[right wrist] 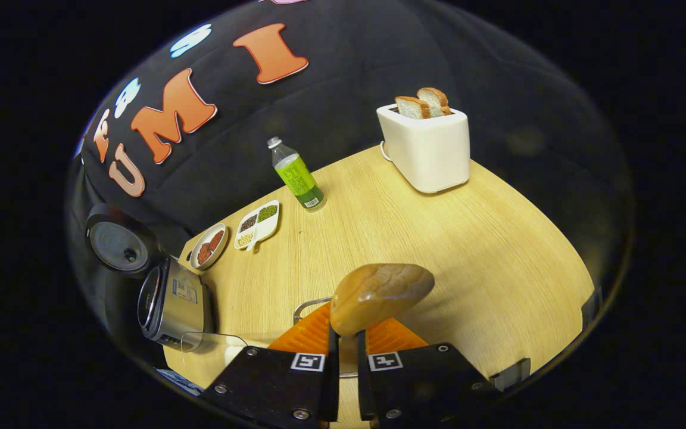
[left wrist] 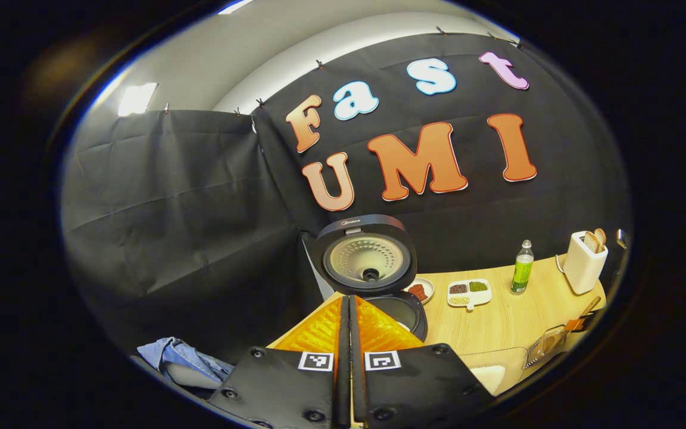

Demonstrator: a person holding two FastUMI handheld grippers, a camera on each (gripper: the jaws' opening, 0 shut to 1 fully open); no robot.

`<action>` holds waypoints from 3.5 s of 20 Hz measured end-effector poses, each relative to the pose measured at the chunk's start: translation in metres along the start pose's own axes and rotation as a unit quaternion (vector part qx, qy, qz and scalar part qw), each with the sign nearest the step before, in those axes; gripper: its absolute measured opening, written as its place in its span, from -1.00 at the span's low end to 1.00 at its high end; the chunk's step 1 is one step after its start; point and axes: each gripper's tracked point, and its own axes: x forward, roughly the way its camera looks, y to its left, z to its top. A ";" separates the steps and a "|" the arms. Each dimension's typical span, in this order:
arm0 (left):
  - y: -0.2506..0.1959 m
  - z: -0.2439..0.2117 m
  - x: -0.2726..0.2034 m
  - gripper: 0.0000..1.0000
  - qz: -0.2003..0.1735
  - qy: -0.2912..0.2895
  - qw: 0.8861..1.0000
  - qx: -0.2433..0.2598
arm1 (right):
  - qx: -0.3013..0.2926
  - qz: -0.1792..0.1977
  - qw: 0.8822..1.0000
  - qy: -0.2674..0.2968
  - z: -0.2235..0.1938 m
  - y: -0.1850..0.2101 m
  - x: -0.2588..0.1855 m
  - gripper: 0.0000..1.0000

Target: Close the left gripper, press the button to open the rice cooker; take a wooden spoon from the chopstick holder with the right hand, scoop a spoonful of rice and pour it into the rice cooker, then put the wooden spoon back into the chopstick holder.

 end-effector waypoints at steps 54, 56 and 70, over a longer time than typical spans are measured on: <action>0.118 -0.085 0.117 -0.89 -0.104 0.028 0.994 0.022 | -0.233 -0.057 0.964 -0.114 -0.113 0.189 -0.037 -0.86; 0.121 -0.086 0.120 -0.89 -0.107 0.029 0.994 0.025 | -0.195 -0.028 0.975 -0.105 -0.121 0.203 -0.035 -0.85; 0.122 -0.100 0.126 -0.89 -0.116 0.050 0.992 0.019 | 0.063 0.072 0.995 0.008 -0.131 0.208 -0.013 -0.85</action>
